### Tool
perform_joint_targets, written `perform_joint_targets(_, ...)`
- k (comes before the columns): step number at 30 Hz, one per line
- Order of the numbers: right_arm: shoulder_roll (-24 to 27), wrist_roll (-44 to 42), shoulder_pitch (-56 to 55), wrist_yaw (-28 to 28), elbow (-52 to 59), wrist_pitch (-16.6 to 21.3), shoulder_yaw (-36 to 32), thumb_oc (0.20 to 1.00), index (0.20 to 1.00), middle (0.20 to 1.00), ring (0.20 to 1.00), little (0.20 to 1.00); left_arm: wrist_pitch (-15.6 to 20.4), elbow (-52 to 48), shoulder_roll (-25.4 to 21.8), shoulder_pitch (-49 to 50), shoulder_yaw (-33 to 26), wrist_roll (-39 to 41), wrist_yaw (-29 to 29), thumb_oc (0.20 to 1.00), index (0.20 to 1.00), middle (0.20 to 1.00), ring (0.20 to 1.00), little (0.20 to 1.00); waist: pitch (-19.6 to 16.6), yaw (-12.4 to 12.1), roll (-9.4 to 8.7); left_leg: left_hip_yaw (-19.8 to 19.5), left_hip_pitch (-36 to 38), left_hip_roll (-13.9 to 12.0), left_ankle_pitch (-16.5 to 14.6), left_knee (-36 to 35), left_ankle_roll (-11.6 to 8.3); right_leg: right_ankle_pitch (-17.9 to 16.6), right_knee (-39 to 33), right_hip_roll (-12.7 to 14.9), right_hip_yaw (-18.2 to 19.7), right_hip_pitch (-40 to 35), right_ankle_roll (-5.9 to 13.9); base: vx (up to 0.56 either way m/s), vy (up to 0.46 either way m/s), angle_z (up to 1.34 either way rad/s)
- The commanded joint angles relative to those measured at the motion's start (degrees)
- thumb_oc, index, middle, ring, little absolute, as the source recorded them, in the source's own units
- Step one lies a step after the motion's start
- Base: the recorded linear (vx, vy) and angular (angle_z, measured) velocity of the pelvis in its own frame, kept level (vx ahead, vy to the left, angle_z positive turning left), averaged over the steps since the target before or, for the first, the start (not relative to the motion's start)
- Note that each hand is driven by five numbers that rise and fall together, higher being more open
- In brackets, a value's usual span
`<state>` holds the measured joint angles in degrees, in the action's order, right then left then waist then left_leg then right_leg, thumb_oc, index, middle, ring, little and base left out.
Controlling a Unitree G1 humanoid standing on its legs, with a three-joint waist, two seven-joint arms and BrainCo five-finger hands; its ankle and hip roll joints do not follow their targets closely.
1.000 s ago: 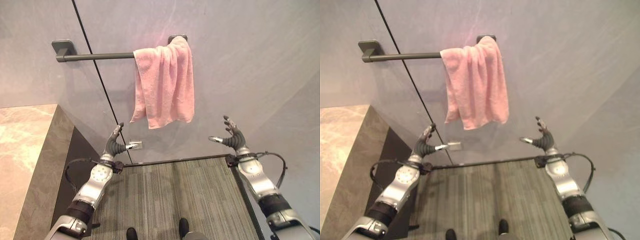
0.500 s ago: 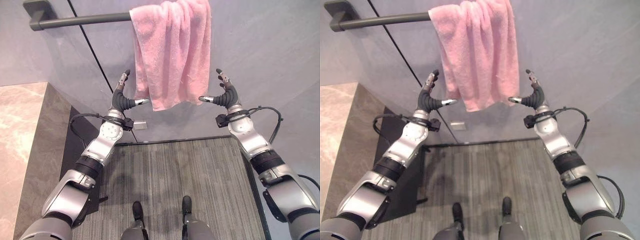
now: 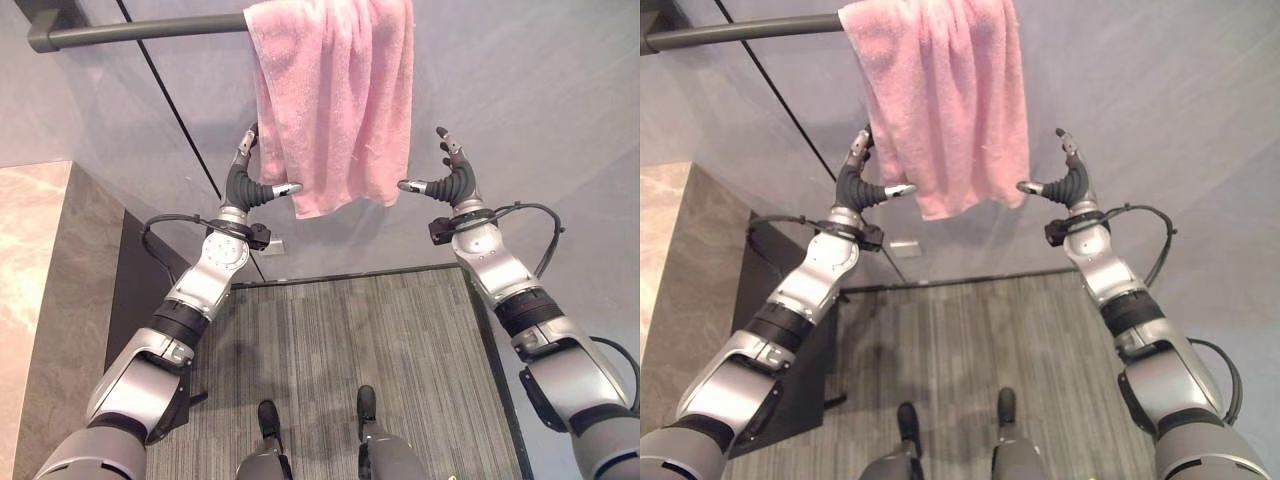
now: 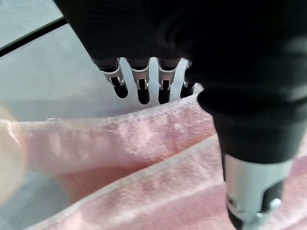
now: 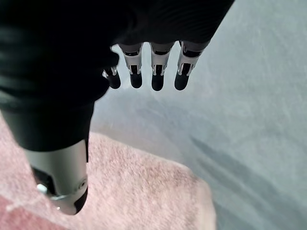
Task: Put brush and paste in cup on sink, flatten towel.
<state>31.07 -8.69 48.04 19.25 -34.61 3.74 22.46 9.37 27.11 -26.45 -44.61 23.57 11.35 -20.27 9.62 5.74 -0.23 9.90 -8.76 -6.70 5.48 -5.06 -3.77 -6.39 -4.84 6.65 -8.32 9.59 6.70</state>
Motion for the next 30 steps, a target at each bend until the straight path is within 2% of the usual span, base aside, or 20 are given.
perform_joint_targets(1, -0.3, -0.6, 6.1, 3.2, -1.6, 1.8, -2.2, 1.000, 1.000, 1.000, 1.000, 1.000, 1.8, 0.3, 0.3, -3.6, -0.9, 0.8, -1.9, 1.000, 1.000, 1.000, 1.000, 1.000, -1.4, -0.3, -1.11, 1.1, 5.2, -2.5, -1.0, 0.1, -2.95, -2.8, -0.2, 2.0, 4.4, 0.3, 2.61, 0.00, 0.000, 0.00)
perform_joint_targets(10, 0.5, -2.9, 12.2, 3.9, -6.5, 1.8, -0.9, 1.000, 1.000, 1.000, 1.000, 1.000, 2.3, 0.6, 2.1, -6.4, 0.5, 1.6, -2.2, 1.000, 1.000, 1.000, 1.000, 1.000, -1.4, -0.7, -0.23, 0.5, 4.4, -2.3, -0.5, 0.1, -3.34, -2.8, -0.2, 2.2, 3.7, 0.7, 2.60, 0.00, 0.000, 0.00)
perform_joint_targets(21, 0.2, -6.6, 19.6, 2.9, -14.3, 1.3, 2.2, 1.000, 1.000, 1.000, 1.000, 1.000, 3.3, 0.4, 3.0, -8.7, 1.2, 4.1, -2.6, 1.000, 1.000, 1.000, 1.000, 1.000, -1.4, -2.0, -0.03, -0.1, 3.5, -2.2, 0.1, 0.1, -3.64, -2.8, -0.2, 2.4, 3.1, 1.1, 2.55, 0.00, 0.000, 0.00)
perform_joint_targets(22, 0.1, -6.7, 20.4, 2.4, -14.8, 1.1, 2.9, 0.871, 0.871, 0.871, 0.871, 0.871, 3.4, 0.5, 3.0, -8.9, 1.3, 4.9, -2.5, 0.805, 0.805, 0.805, 0.805, 0.805, -1.4, -2.1, -0.01, -0.2, 3.4, -2.2, 0.2, 0.1, -3.67, -2.8, -0.2, 2.3, 3.0, 1.2, 2.52, 0.00, 0.000, 0.00)
perform_joint_targets(23, -0.2, -6.9, 20.6, 2.3, -14.9, 1.1, 3.0, 0.849, 0.849, 0.849, 0.849, 0.849, 3.5, 0.4, 3.1, -8.8, 1.3, 5.5, -2.3, 0.699, 0.699, 0.699, 0.699, 0.699, -1.3, -2.3, -0.02, -0.2, 3.3, -2.2, 0.3, 0.1, -3.69, -2.7, -0.2, 2.3, 3.1, 1.3, 2.47, 0.00, 0.000, 0.00)
perform_joint_targets(24, -0.2, -6.9, 20.6, 2.3, -15.0, 1.1, 3.0, 0.633, 0.633, 0.633, 0.633, 0.633, 3.5, 0.5, 3.1, -8.8, 1.3, 5.6, -2.3, 0.489, 0.489, 0.489, 0.489, 0.489, -1.3, -2.2, -0.01, -0.3, 3.3, -2.2, 0.3, 0.1, -3.70, -2.7, -0.2, 2.3, 3.0, 1.3, 2.46, 0.00, 0.000, 0.00)
perform_joint_targets(25, -0.5, -7.5, 20.8, 2.1, -15.1, 1.2, 3.2, 0.256, 0.256, 0.256, 0.256, 0.256, 3.8, 0.6, 3.5, -8.7, 1.4, 7.2, -1.9, 0.200, 0.200, 0.200, 0.200, 0.200, -1.3, -2.3, 0.07, -0.4, 3.2, -2.3, 0.4, 0.1, -3.74, -2.8, -0.2, 2.2, 3.0, 1.3, 2.40, 0.00, 0.000, 0.00)
perform_joint_targets(26, -0.8, -8.0, 20.8, 2.0, -15.2, 1.4, 3.1, 0.200, 0.200, 0.200, 0.200, 0.200, 3.9, 0.6, 3.5, -8.6, 1.5, 7.7, -1.8, 0.200, 0.200, 0.200, 0.200, 0.200, -1.3, -2.4, 0.10, -0.4, 3.2, -2.3, 0.4, 0.1, -3.76, -2.7, -0.2, 2.2, 2.9, 1.3, 2.38, 0.00, -0.009, 0.05)
perform_joint_targets(30, -1.5, -9.3, 20.1, 1.4, -14.7, 1.7, 3.3, 0.200, 0.200, 0.200, 0.200, 0.200, 3.7, 0.6, 3.3, -8.1, 1.8, 7.8, -1.5, 0.200, 0.200, 0.200, 0.200, 0.200, -1.2, -2.6, -0.01, -0.5, 3.1, -2.4, 0.4, 0.1, -3.73, -2.7, -0.2, 2.1, 2.8, 1.3, 2.31, 0.00, -0.010, 0.07)
